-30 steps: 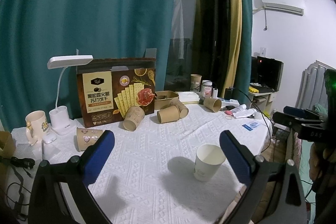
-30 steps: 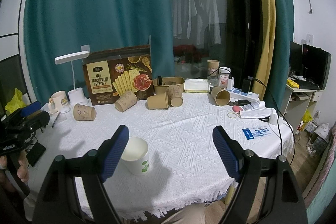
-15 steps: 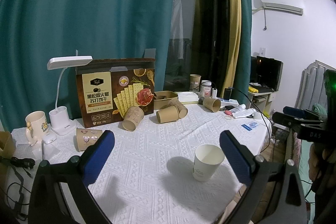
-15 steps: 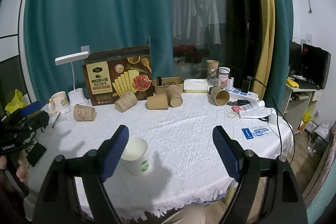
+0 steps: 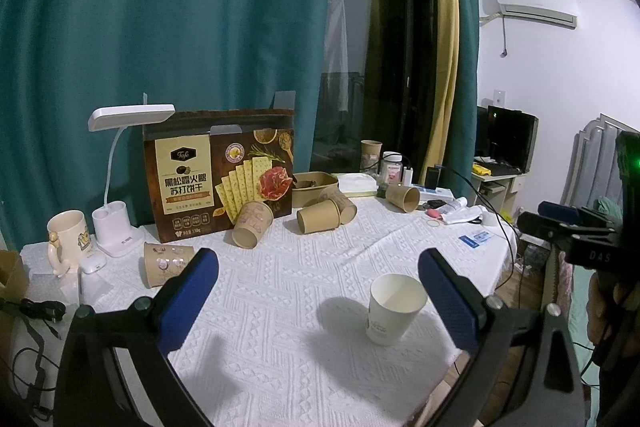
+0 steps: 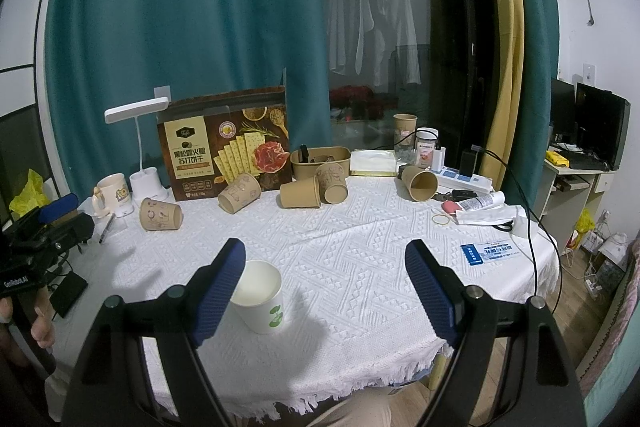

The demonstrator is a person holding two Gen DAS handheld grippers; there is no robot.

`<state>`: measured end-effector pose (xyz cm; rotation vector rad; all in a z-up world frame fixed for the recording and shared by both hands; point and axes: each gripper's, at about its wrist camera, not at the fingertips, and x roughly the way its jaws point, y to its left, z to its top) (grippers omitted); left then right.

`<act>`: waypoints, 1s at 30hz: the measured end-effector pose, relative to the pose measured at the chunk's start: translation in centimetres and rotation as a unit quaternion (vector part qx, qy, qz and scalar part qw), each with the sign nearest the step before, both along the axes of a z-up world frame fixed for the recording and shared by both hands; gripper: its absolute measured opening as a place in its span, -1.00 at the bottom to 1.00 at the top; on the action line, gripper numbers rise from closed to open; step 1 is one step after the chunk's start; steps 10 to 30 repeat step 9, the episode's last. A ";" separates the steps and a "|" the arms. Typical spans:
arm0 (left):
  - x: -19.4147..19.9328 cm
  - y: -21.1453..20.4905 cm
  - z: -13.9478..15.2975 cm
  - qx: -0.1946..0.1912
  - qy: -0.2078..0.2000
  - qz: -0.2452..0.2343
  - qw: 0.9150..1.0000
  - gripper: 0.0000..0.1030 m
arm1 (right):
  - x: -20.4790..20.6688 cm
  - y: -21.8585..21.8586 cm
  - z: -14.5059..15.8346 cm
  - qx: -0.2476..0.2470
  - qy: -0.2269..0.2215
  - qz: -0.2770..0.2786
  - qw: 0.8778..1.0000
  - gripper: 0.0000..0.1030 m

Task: Flip cup upright

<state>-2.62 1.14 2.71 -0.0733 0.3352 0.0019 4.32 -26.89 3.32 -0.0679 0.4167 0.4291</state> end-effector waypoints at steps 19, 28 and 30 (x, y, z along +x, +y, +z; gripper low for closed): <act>0.0 -0.6 0.0 -0.001 0.005 -0.007 1.000 0.94 | 0.0 0.0 0.0 0.000 0.001 0.000 1.000 0.56; 0.0 -0.6 0.0 -0.001 0.005 -0.007 1.000 0.94 | 0.0 0.0 0.0 0.000 0.001 0.000 1.000 0.56; 0.0 -0.6 0.0 -0.001 0.005 -0.007 1.000 0.94 | 0.0 0.0 0.0 0.000 0.001 0.000 1.000 0.56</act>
